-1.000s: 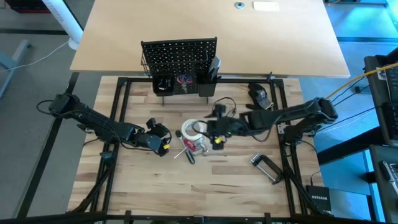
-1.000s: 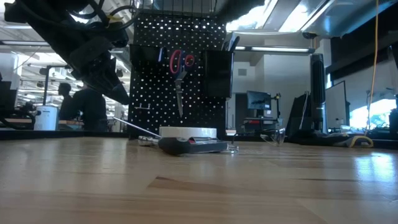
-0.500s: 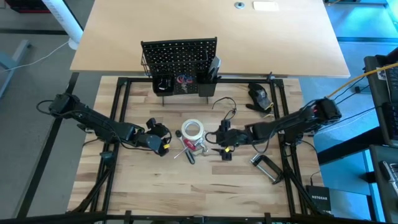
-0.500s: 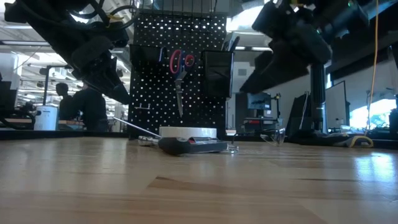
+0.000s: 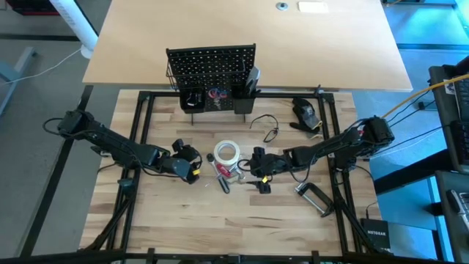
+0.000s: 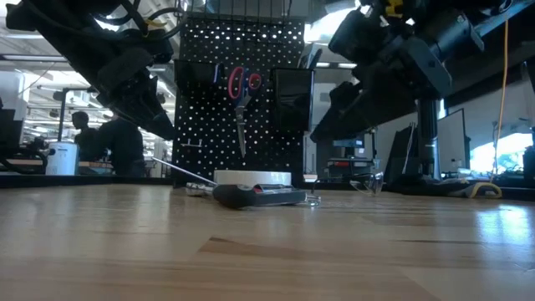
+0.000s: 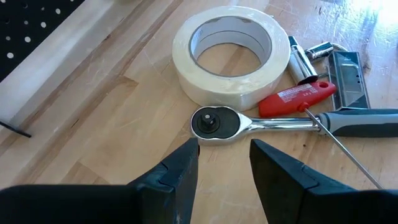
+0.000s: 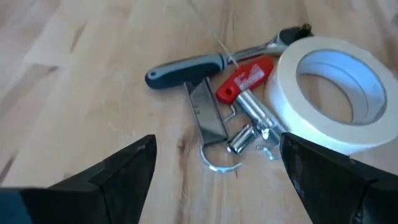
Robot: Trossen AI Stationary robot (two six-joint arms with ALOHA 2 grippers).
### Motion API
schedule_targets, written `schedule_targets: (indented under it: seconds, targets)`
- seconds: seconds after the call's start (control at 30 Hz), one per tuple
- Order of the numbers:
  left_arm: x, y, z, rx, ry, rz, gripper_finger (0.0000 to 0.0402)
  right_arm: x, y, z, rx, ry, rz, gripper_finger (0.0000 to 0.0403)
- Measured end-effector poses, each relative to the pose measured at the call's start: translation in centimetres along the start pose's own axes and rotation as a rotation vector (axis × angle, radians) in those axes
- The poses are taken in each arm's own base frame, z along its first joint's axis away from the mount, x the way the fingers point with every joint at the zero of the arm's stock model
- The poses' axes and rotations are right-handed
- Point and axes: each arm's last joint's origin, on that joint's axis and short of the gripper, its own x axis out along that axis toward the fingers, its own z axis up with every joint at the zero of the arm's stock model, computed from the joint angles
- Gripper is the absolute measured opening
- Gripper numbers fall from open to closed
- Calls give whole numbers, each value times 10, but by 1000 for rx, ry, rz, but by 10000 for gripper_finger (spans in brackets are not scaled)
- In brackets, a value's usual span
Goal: Hang tools onto peg board
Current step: Put the transparent utility knife blades into the left black bin on the peg board
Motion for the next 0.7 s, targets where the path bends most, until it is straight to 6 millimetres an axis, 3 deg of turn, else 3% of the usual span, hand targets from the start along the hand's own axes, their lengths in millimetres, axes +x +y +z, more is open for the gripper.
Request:
schedule_targets:
  seconds: [0.17,0.4,0.7]
  targets:
    - [0,0,0,-18,0,0,135,8,1,3,-27,-58,8,331]
    - [0,0,0,-58,-6,5,135,37,5,-11,-96,-64,50,279]
    - [0,1,1,-84,-35,43,135,52,6,-18,-124,-83,40,233]
